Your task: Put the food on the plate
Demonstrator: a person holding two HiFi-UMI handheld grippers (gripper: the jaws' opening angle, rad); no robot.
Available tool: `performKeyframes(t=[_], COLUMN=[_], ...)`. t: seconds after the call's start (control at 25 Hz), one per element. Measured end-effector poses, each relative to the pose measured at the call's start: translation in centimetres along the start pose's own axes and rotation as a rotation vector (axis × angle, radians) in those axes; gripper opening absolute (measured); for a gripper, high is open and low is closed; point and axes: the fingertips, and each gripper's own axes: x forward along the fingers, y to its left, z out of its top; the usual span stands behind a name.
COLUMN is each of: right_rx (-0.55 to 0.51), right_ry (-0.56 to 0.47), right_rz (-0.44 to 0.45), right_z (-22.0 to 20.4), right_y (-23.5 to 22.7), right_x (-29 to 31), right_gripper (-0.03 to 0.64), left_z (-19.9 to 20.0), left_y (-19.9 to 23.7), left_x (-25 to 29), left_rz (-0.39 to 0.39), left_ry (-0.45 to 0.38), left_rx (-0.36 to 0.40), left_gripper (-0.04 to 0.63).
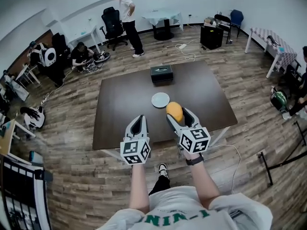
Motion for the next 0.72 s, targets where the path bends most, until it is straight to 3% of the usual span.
performKeyframes(t=[0.36,0.72], right_rx=[-0.045,-0.055], right_ry=[-0.022,-0.01], right_rz=[-0.003,-0.06], right_z=[3.6,3.0], right_y=[-2.7,-5.1], right_x=[13.1,22.9], right_gripper=[0.322,0.322], left_z=[3.2,2.0], left_y=[7.5,14.5], left_x=[12.2,20.6], left_rz=[-0.035,-0.086], left_ry=[-0.074,-0.043], left_rx=[-0.027,-0.018], left_gripper=[0.011,0.011])
